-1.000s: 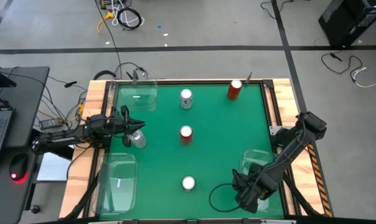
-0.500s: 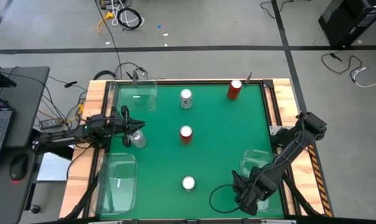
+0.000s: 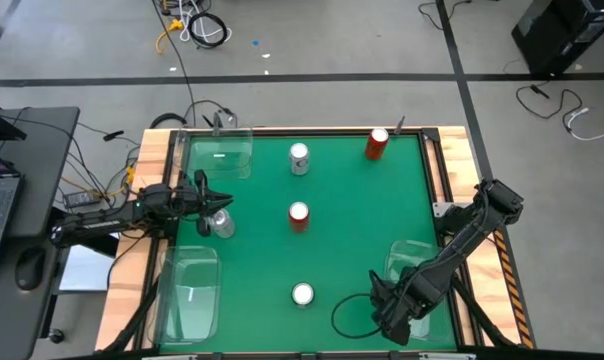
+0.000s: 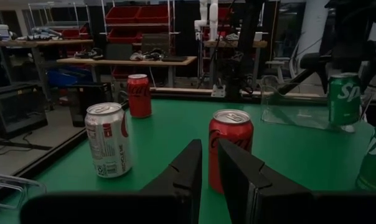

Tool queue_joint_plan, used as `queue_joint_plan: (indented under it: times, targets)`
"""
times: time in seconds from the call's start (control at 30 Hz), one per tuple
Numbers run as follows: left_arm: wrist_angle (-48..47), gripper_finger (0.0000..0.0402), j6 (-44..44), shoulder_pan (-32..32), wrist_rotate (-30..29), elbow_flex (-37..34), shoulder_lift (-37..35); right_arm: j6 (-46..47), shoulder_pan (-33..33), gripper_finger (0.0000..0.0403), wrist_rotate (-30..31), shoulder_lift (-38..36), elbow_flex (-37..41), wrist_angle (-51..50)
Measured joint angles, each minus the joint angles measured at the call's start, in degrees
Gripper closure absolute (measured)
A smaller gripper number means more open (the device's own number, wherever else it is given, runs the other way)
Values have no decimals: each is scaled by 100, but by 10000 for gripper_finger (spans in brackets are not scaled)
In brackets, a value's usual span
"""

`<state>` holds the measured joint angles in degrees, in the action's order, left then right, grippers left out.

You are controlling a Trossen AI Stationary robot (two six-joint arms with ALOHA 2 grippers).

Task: Sort soda cans
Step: Put the right green soda can into the bottom right transparent bin

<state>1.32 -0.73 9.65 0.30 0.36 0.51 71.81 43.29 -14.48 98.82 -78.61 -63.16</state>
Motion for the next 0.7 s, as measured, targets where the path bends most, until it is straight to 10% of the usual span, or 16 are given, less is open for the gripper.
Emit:
queue_joint_plan:
  times: [0.7]
  targets:
    - [234,341,139,-2,184,417,-4,-138,-249,18,-403,-23,-19,-41]
